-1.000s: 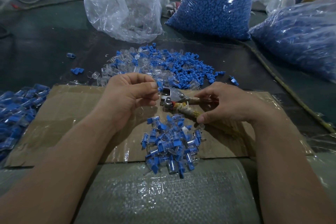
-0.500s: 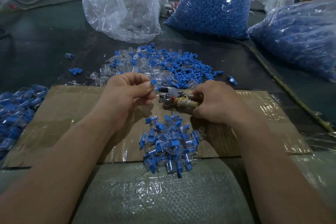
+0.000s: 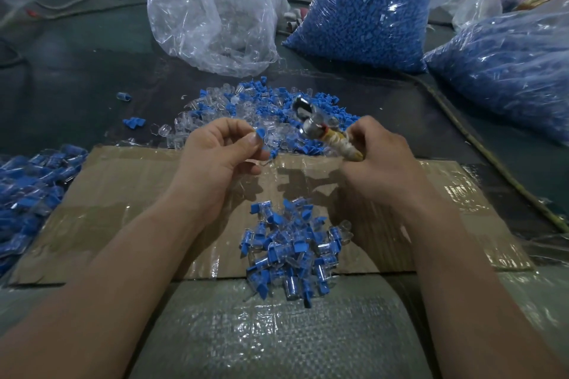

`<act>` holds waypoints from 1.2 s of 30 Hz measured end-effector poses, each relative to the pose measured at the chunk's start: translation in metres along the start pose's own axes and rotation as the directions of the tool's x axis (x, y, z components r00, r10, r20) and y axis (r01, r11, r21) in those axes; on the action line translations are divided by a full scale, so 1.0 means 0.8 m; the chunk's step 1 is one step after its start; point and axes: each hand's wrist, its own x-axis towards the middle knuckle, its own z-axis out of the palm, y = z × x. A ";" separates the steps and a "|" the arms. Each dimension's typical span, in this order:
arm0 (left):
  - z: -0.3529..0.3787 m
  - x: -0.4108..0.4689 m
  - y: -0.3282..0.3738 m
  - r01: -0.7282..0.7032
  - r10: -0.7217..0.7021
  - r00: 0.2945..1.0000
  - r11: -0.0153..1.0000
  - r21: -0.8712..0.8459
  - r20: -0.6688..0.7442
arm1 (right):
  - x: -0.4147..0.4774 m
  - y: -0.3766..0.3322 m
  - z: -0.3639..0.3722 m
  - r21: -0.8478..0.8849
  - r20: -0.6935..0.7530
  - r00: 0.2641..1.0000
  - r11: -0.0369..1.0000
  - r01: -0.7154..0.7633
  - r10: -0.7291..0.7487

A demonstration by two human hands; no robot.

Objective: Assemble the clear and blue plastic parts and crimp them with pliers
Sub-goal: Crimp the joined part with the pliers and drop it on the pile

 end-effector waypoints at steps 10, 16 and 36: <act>0.003 -0.003 -0.001 -0.112 0.113 0.993 0.993 0.032 -0.015 | -0.005 -0.019 0.021 -0.002 0.050 0.991 0.992 0.128 -0.127; 0.008 -0.007 0.001 -0.140 0.142 0.990 0.986 0.089 -0.013 | -0.005 -0.019 0.022 0.005 0.060 0.991 0.993 0.122 -0.122; 0.010 -0.005 -0.003 -0.179 0.187 0.982 0.964 0.195 -0.024 | -0.010 -0.032 0.017 -0.079 0.156 0.982 0.990 0.120 -0.107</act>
